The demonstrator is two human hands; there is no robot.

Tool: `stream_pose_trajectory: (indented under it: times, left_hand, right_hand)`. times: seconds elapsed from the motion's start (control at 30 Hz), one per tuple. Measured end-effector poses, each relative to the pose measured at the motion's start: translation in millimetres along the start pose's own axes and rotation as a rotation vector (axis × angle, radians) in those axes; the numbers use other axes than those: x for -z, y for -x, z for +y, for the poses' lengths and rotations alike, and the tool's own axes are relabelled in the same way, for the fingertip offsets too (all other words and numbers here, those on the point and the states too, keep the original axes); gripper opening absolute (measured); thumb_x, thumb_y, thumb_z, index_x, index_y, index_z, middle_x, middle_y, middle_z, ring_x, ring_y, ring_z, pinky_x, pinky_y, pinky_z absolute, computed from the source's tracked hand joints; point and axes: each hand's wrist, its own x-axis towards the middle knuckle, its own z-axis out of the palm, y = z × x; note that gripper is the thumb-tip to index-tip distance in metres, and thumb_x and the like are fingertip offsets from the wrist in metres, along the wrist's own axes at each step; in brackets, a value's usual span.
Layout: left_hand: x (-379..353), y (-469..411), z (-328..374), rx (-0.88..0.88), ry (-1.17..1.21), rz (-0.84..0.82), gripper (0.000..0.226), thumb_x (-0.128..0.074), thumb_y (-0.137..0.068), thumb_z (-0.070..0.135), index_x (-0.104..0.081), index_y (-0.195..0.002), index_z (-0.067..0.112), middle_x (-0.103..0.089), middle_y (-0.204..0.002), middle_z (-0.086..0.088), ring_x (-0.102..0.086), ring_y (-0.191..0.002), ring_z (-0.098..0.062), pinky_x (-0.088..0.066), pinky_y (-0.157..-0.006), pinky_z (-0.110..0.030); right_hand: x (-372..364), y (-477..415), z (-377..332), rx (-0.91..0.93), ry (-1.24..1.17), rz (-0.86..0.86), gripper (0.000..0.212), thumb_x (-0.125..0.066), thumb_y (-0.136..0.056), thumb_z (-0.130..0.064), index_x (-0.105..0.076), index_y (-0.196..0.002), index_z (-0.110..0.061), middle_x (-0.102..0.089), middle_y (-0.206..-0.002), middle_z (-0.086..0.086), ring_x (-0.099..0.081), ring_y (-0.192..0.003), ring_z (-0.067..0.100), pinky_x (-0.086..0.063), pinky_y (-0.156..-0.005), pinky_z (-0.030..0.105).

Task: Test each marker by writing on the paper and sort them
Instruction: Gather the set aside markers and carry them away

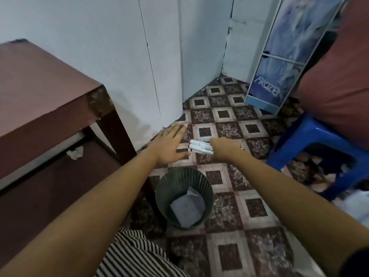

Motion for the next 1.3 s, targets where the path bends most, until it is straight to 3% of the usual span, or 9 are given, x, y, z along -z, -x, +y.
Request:
stream_pose_trajectory:
  times: [0.27, 0.47, 0.83, 1.1, 1.2, 1.3]
  left_hand:
    - [-95.9, 0.6, -16.4, 0.014, 0.051, -0.197, 0.09, -0.042, -0.09, 0.06, 0.012, -0.149, 0.02, 0.013, -0.159, -0.001, 0.008, -0.146, -0.019, 0.001, -0.118, -0.041]
    - [-139.9, 2.9, -23.3, -0.002, 0.094, -0.274, 0.09, -0.041, -0.091, 0.06, 0.013, -0.149, 0.019, 0.012, -0.159, -0.003, 0.008, -0.146, -0.021, 0.001, -0.117, -0.039]
    - [-155.2, 3.0, -26.6, 0.017, 0.136, -0.299, 0.09, -0.042, -0.09, 0.061, 0.01, -0.15, 0.019, 0.011, -0.159, -0.002, 0.006, -0.146, -0.019, 0.0, -0.119, -0.038]
    - [-149.4, 1.4, -26.0, 0.03, 0.124, -0.293, 0.089, -0.041, -0.091, 0.06, 0.011, -0.15, 0.019, 0.013, -0.158, -0.003, 0.008, -0.146, -0.02, 0.002, -0.117, -0.037]
    - [-143.8, -1.9, -24.9, 0.026, 0.096, -0.291, 0.089, -0.041, -0.091, 0.06, 0.011, -0.15, 0.018, 0.013, -0.158, -0.005, 0.008, -0.146, -0.023, 0.001, -0.118, -0.039]
    - [-134.4, -5.8, -21.8, 0.041, 0.073, -0.282, 0.089, -0.04, -0.091, 0.06, 0.01, -0.15, 0.017, 0.012, -0.158, -0.006, 0.009, -0.146, -0.023, 0.001, -0.119, -0.04]
  right_hand:
    - [-106.1, -33.8, -21.4, 0.049, -0.023, -0.226, 0.027, -0.06, -0.09, -0.022, -0.054, -0.114, -0.011, -0.062, -0.107, 0.007, -0.061, -0.094, 0.025, -0.049, -0.072, 0.034]
    - [-158.8, -46.0, -33.6, 0.069, -0.048, -0.332, 0.034, -0.064, -0.088, -0.025, -0.052, -0.118, -0.015, -0.06, -0.114, 0.005, -0.06, -0.104, 0.025, -0.043, -0.072, 0.034]
    - [-184.3, -63.4, -37.8, 0.108, -0.123, -0.244, 0.032, -0.063, -0.089, -0.025, -0.051, -0.117, -0.015, -0.059, -0.117, 0.007, -0.057, -0.104, 0.027, -0.044, -0.072, 0.035]
    - [-177.2, -58.7, -29.8, 0.052, -0.23, -0.188, 0.044, -0.05, -0.095, -0.039, -0.05, -0.13, -0.012, -0.052, -0.129, 0.01, -0.05, -0.117, 0.029, -0.049, -0.091, 0.042]
    - [-165.5, -53.7, -24.7, 0.046, -0.198, -0.197, 0.06, -0.046, -0.097, -0.039, -0.031, -0.147, -0.009, -0.033, -0.152, 0.011, -0.031, -0.139, 0.029, -0.036, -0.109, 0.046]
    - [-147.7, -48.1, -20.7, 0.046, -0.186, -0.171, 0.065, -0.043, -0.098, -0.039, -0.02, -0.151, -0.01, -0.019, -0.159, 0.011, -0.015, -0.147, 0.027, -0.022, -0.117, 0.047]
